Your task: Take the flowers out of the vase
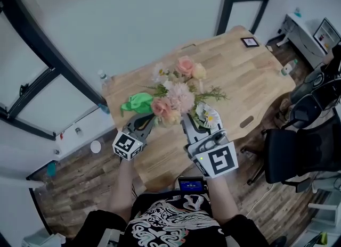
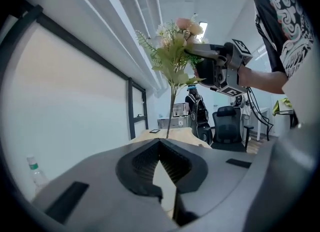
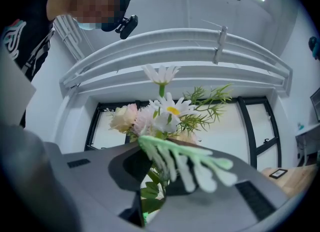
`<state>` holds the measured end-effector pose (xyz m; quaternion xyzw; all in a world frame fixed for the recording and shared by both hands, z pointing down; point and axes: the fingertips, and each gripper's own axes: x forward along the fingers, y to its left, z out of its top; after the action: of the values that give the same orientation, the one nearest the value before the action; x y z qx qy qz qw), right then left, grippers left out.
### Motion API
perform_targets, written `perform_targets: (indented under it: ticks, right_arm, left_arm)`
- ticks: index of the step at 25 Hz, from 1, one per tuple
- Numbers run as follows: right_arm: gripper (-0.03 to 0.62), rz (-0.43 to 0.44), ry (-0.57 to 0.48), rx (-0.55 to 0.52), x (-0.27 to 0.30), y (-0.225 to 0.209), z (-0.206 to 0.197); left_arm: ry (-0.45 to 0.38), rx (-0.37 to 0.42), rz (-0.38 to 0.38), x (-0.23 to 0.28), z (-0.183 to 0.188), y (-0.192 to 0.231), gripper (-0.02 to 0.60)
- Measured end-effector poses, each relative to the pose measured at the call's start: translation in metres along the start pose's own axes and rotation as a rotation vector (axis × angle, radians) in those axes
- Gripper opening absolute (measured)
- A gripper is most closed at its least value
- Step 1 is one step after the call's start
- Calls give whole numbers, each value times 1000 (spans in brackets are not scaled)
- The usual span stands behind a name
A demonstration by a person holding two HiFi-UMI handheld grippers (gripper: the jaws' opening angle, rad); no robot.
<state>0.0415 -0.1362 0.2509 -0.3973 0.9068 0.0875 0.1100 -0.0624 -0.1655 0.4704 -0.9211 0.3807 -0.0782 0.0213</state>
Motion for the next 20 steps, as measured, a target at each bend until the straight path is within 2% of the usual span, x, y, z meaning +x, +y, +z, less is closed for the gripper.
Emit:
perform_targets:
  ticks: [10, 20]
  right_arm:
    - [62, -12, -7, 3, -22, 0, 11]
    - [62, -22, 20, 39, -47, 2, 13]
  left_arm:
    - [-13, 10, 38, -8, 16, -6, 3]
    - [-28, 25, 33, -11, 30, -24, 3]
